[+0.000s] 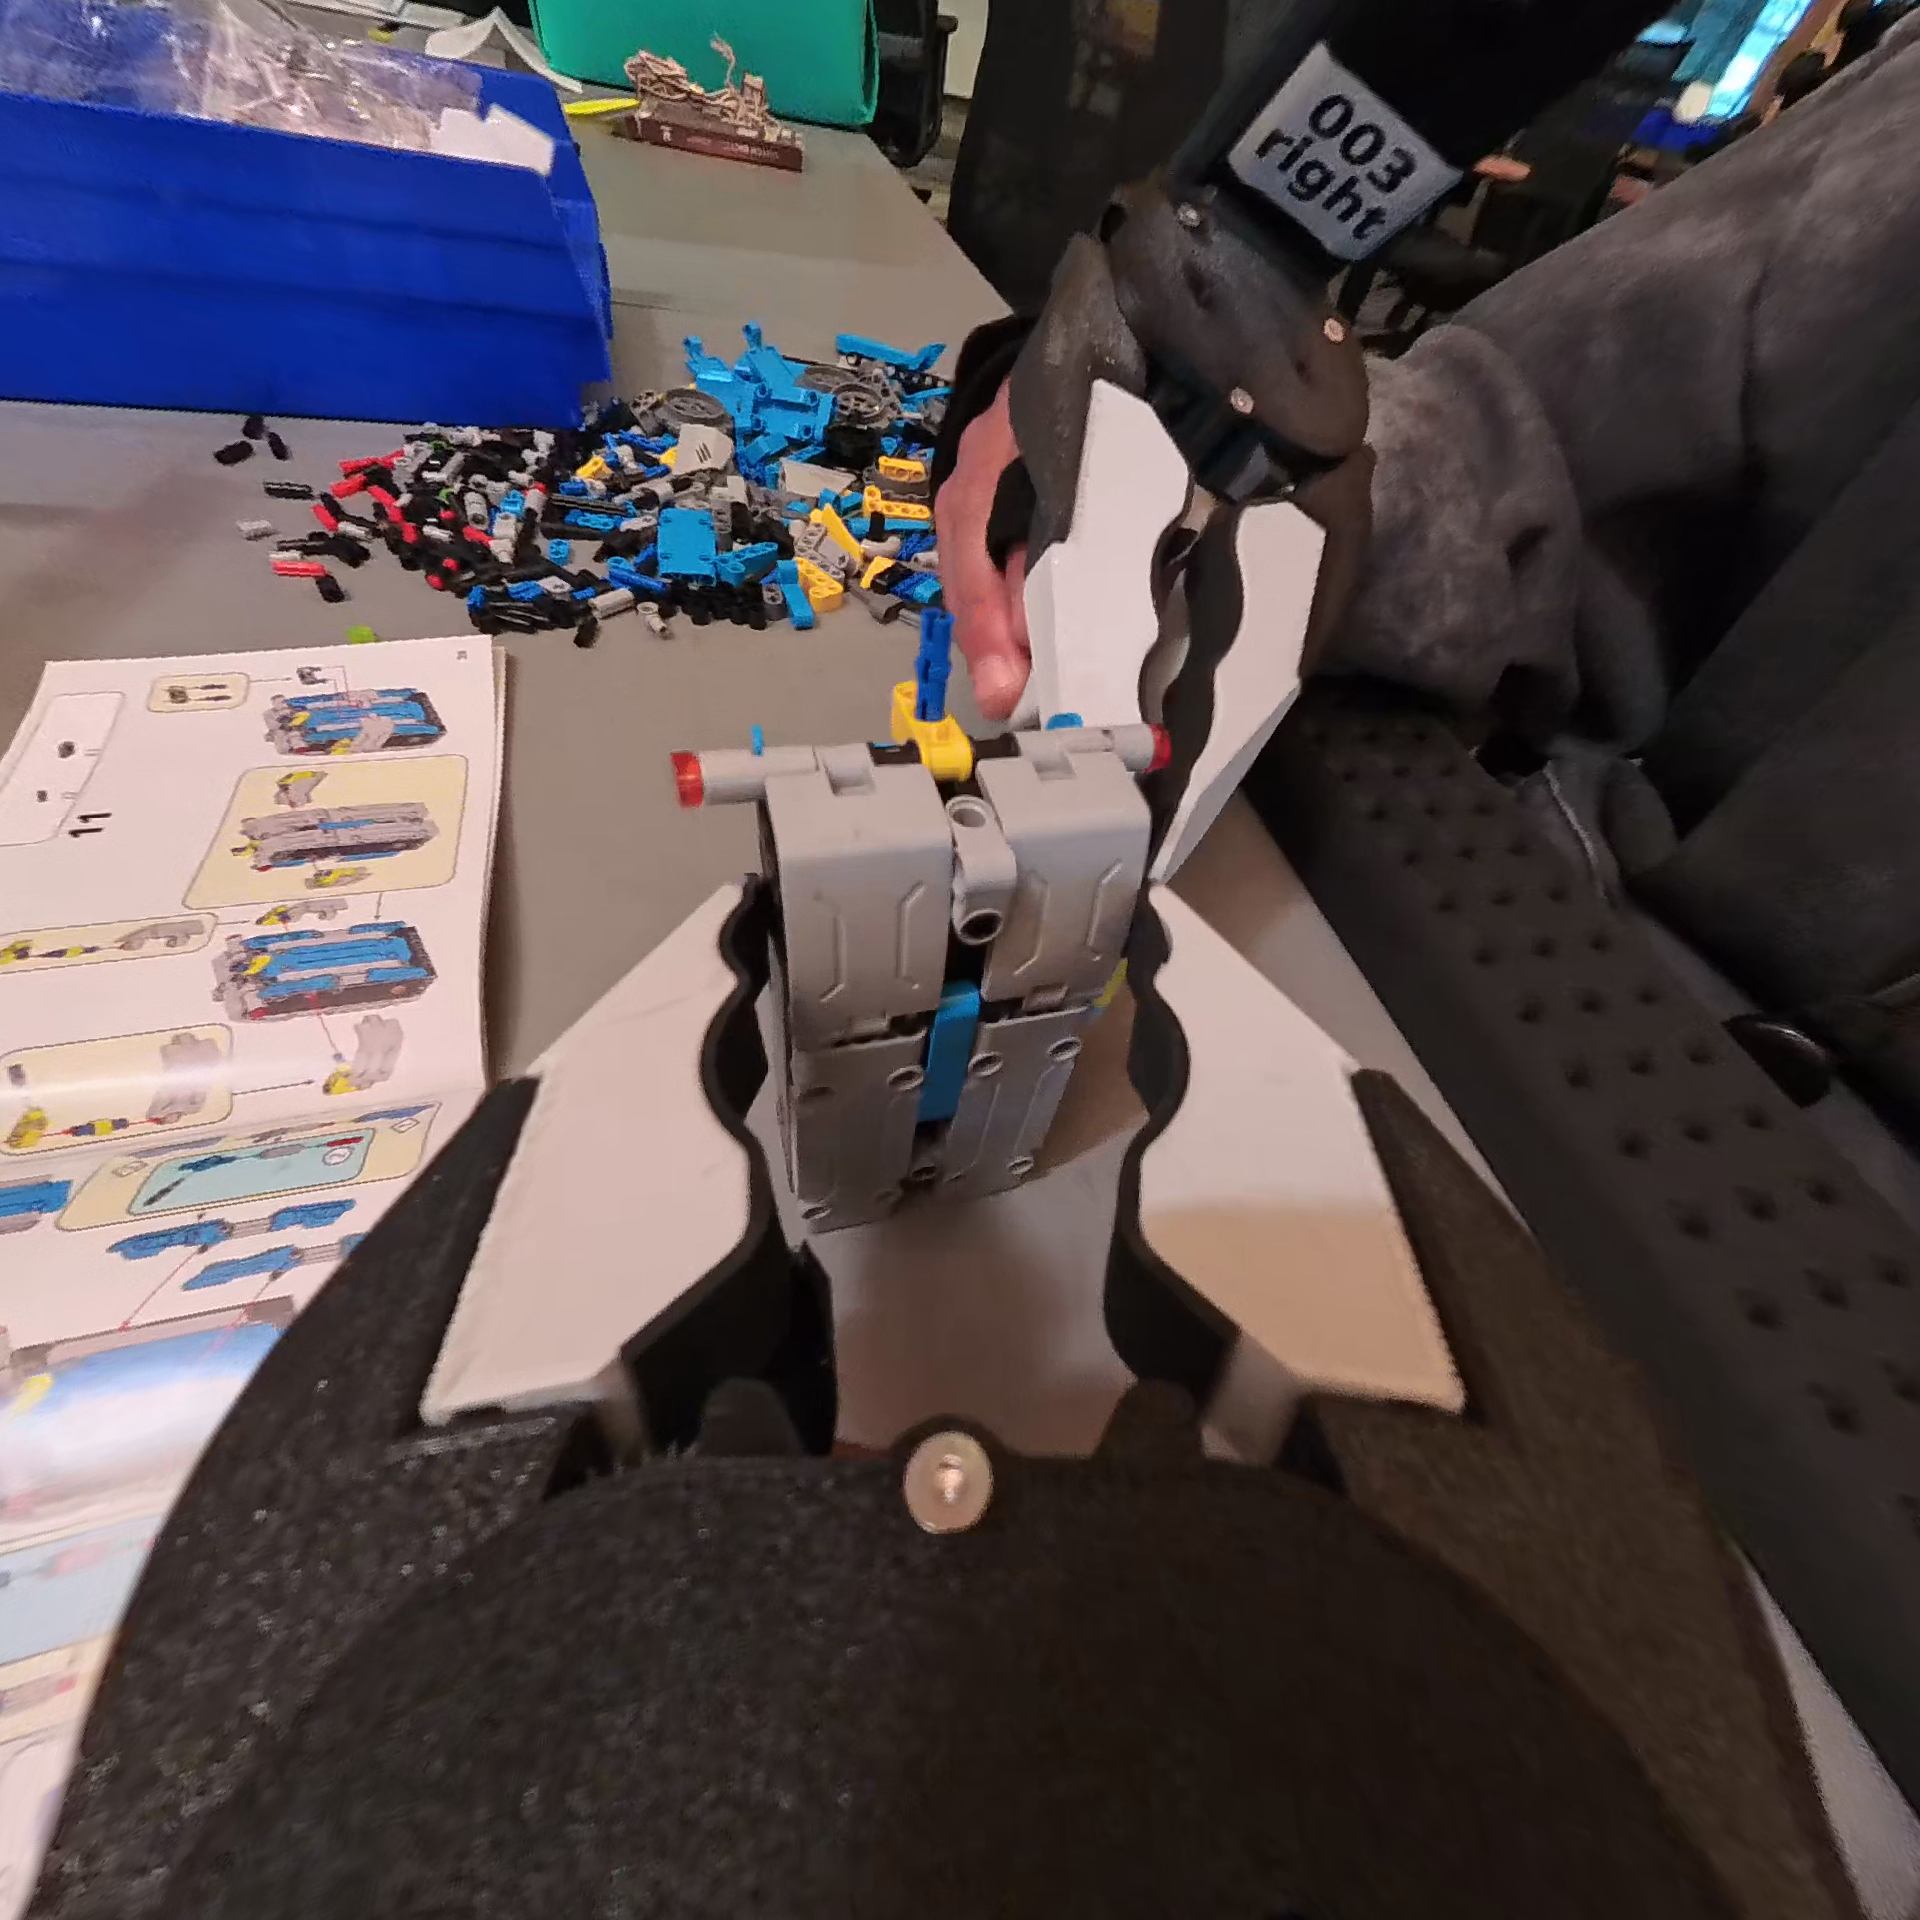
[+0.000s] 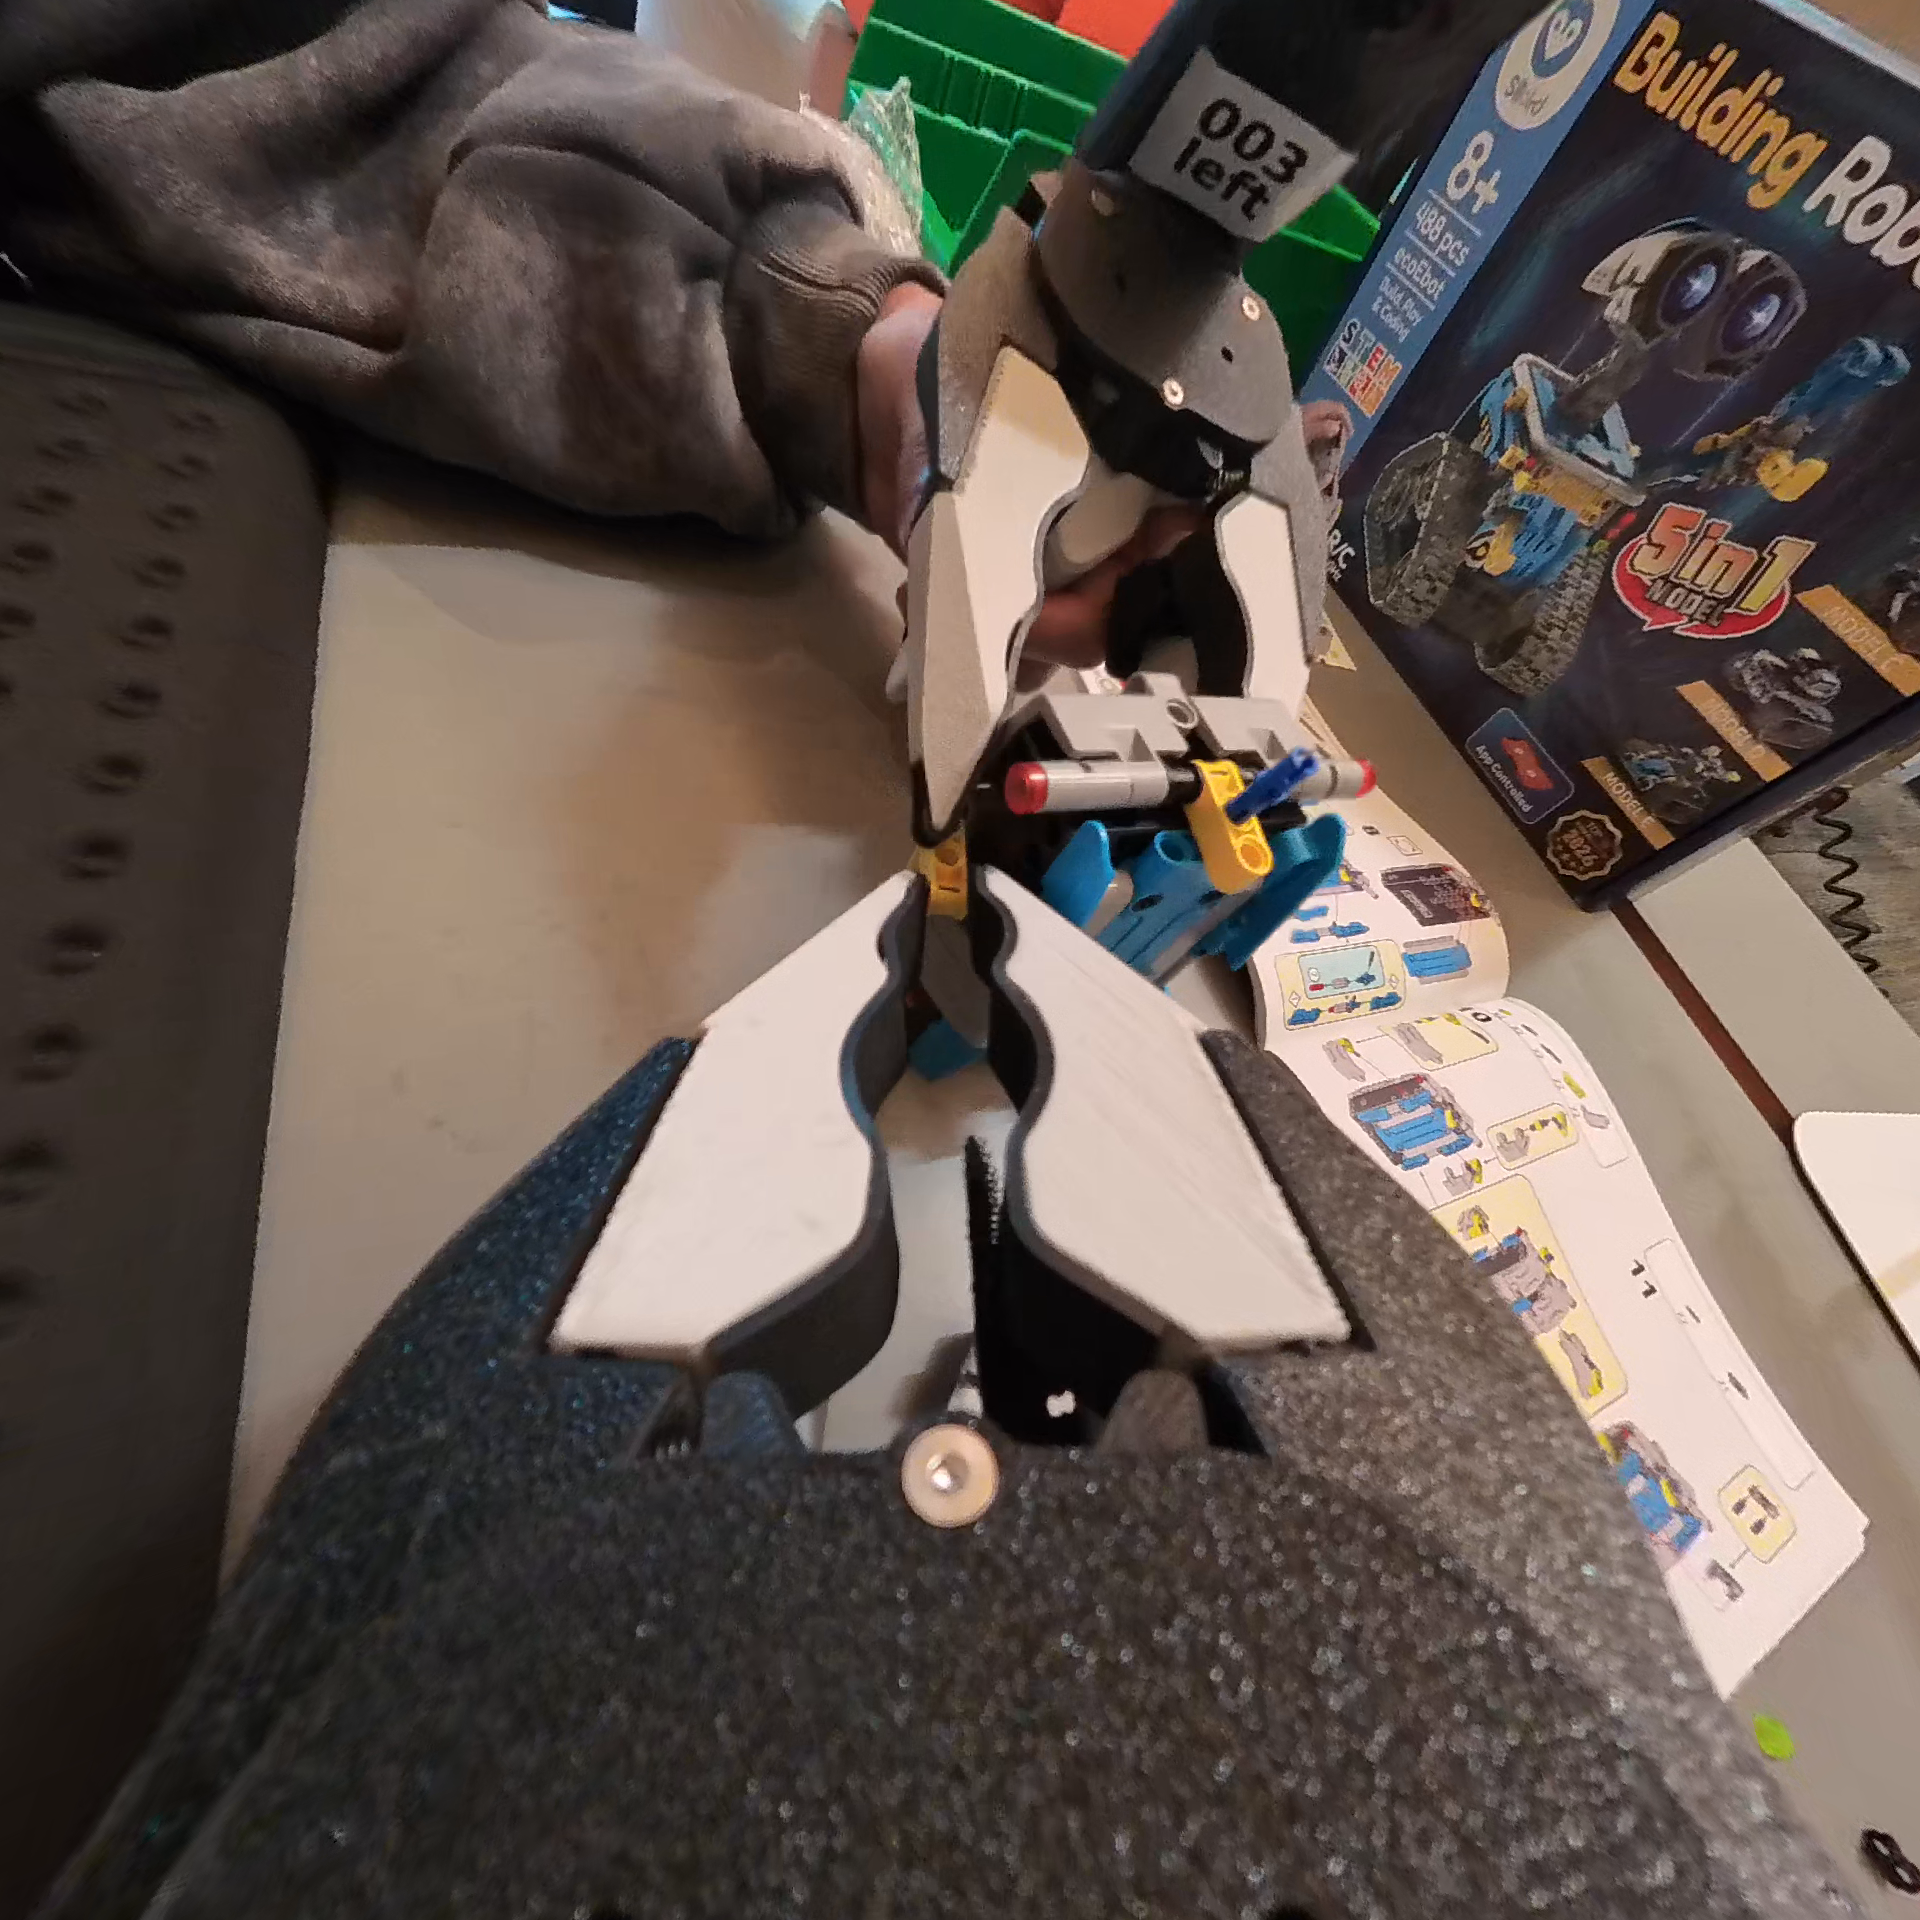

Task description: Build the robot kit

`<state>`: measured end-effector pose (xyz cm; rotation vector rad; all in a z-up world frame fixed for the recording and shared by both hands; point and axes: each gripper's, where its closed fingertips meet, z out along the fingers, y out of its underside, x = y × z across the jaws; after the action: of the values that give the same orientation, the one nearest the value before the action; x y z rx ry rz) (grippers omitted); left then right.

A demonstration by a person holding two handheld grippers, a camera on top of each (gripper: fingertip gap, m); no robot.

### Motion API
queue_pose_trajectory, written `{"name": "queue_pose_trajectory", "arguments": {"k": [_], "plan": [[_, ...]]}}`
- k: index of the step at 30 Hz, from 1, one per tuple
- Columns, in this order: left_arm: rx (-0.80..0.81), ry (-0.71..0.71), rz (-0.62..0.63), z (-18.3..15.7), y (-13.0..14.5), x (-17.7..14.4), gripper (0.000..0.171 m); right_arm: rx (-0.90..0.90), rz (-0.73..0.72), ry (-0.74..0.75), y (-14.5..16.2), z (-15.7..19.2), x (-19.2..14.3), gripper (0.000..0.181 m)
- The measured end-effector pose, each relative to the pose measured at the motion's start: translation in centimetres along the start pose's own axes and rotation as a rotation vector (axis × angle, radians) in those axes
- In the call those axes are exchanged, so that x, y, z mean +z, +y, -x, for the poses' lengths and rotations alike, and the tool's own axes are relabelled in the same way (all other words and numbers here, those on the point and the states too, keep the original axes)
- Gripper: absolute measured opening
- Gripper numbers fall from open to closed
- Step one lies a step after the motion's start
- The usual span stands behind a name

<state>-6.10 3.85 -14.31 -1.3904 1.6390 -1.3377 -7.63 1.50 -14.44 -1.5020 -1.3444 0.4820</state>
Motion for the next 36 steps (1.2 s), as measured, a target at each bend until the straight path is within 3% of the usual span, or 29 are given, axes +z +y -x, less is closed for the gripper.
{"name": "queue_pose_trajectory", "arguments": {"k": [3,9,12,14,20,25,27,29,33,36], "plan": [[0.01,0.021,-0.006,-0.2,0.1,-0.2,0.069,0.009,-0.017,-0.009,-0.2,0.2,0.2,0.007],[0.036,-0.042,-0.008,0.3,0.3,-0.3,0.07,-0.114,0.022,0.136,0.0,-0.3,0.3,0.008],[0.087,-0.086,0.05,0.0,1.1,0.2,0.082,-0.057,0.016,0.12,0.1,-0.4,0.1,0.008],[0.1,-0.121,0.098,0.5,2.0,0.7,0.075,-0.025,-0.001,0.094,0.1,-0.3,0.1,0.008],[0.086,-0.134,0.081,1.0,1.9,0.9,0.073,0.016,0.01,0.125,0.4,-0.8,-0.2,0.011],[0.08,-0.138,0.077,0.9,2.0,0.8,0.073,0.059,-0.062,0.139,-0.6,-0.6,-1.9,0.034],[0.08,-0.141,0.077,0.9,1.9,0.8,0.073,0.177,-0.086,0.165,-0.3,-2.2,-2.5,0.053],[0.078,-0.139,0.077,0.9,1.9,0.9,0.073,0.324,-0.06,0.055,0.9,-2.1,-1.4,0.07],[0.077,-0.142,0.076,0.9,1.9,0.9,0.073,0.289,-0.068,0.046,0.2,-2.2,-0.6,0.036],[0.076,-0.141,0.075,0.8,1.9,0.9,0.073,0.304,-0.062,0.034,0.5,-2.2,-0.5,0.037]]}}
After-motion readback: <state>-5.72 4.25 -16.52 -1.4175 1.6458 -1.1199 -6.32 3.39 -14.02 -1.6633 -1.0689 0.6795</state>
